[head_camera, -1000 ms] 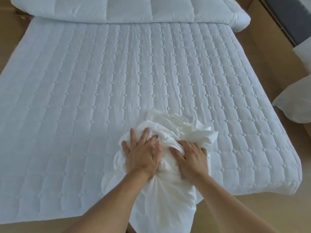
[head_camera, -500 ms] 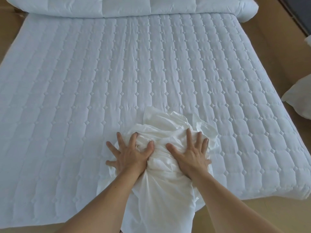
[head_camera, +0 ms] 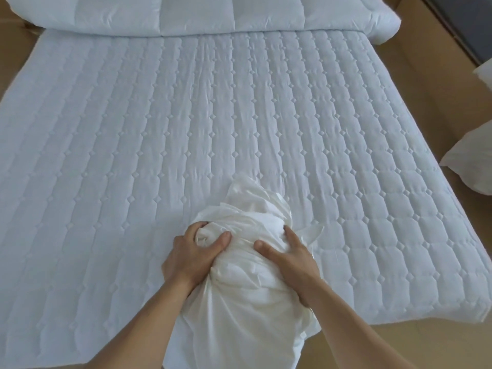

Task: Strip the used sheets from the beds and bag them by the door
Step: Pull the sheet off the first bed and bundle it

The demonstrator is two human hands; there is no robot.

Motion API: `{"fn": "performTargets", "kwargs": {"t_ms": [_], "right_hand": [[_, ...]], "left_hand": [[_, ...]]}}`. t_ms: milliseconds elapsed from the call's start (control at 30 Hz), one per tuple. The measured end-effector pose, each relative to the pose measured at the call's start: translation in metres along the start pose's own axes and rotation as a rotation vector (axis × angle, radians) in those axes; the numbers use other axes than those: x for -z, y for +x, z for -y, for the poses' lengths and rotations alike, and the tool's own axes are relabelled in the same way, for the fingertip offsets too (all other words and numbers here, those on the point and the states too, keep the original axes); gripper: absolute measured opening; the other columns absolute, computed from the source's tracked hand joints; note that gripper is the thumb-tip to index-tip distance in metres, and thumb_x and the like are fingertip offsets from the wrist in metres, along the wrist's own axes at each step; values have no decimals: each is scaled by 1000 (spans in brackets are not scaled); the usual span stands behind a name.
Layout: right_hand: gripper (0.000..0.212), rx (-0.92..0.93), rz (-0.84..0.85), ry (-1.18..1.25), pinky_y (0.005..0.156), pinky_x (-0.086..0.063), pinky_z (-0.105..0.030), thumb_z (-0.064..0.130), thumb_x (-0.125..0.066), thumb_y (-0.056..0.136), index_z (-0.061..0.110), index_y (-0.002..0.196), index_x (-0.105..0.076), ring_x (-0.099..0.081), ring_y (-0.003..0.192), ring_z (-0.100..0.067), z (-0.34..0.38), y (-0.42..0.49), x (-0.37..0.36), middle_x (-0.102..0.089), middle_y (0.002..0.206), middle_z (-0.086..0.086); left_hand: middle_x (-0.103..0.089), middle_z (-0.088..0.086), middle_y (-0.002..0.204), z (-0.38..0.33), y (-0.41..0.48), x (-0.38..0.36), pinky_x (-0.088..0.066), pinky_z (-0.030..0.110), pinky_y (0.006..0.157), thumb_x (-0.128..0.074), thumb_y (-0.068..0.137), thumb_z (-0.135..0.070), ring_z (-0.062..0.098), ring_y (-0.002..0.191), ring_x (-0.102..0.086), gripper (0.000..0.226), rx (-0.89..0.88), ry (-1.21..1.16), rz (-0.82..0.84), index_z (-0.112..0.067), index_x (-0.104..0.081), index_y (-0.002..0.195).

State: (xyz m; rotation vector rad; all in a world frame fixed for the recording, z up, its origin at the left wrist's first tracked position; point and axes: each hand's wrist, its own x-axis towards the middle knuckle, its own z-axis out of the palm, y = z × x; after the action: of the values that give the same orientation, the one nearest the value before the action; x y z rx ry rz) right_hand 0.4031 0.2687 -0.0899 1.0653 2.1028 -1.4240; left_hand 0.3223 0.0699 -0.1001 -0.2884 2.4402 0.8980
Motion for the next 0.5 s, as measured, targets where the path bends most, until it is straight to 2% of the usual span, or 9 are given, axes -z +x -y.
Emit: {"fn": "performTargets", "kwargs": {"t_ms": [67,133,200,267,367,433,500], "right_hand": [[120,46,27,143,106,-43,-40,93,-69,36,50,143,-36,-51,125,-13,2,-7,-5,-48,141,18],[113,108,27,248,97,-46,-31,91,-72,34,54,136,-42,-54,115,-5,9,-14,-8,-51,129,25],[102,203,-25,319,82,-43,-17,90,-73,30,63,123,-42,-52,101,9,29,-18,-1,-48,113,34],[95,325,-105,360,73,-38,-9,91,-71,26,66,113,-45,-52,94,19,59,-16,15,-49,109,36],[104,569,-231,373,80,-40,-8,90,-71,31,60,127,-46,-48,106,24,116,-7,42,-55,123,31],[96,702,-290,357,84,-39,-4,88,-72,36,68,124,-41,-48,112,20,148,-2,53,-53,124,36],[91,761,-295,325,88,-38,-5,85,-74,39,73,121,-36,-48,116,16,157,3,52,-53,126,33]], "left_hand": [[-64,-25,99,-8,-7,3,-44,32,77,-55,54,-90,5,94,-63,63,-50,-109,-18,-53,-53,105],[-63,-37,88,-25,-12,12,-44,27,74,-57,54,-83,-4,92,-62,50,-117,-164,-49,-56,-55,96],[-60,-44,87,-54,-11,29,-48,29,78,-57,54,-80,-8,90,-61,43,-224,-179,-94,-61,-54,93],[-58,-46,91,-90,-6,52,-51,31,84,-59,56,-75,-11,90,-60,37,-357,-222,-158,-66,-54,91],[-63,-39,98,-142,4,93,-55,38,88,-66,62,-62,-7,93,-64,34,-582,-383,-295,-63,-58,95],[-65,-32,103,-163,9,113,-55,41,89,-69,65,-54,-2,98,-64,34,-704,-455,-402,-60,-59,97],[-65,-28,108,-160,15,116,-54,40,91,-67,66,-55,0,101,-63,36,-721,-448,-453,-63,-56,99]]}}
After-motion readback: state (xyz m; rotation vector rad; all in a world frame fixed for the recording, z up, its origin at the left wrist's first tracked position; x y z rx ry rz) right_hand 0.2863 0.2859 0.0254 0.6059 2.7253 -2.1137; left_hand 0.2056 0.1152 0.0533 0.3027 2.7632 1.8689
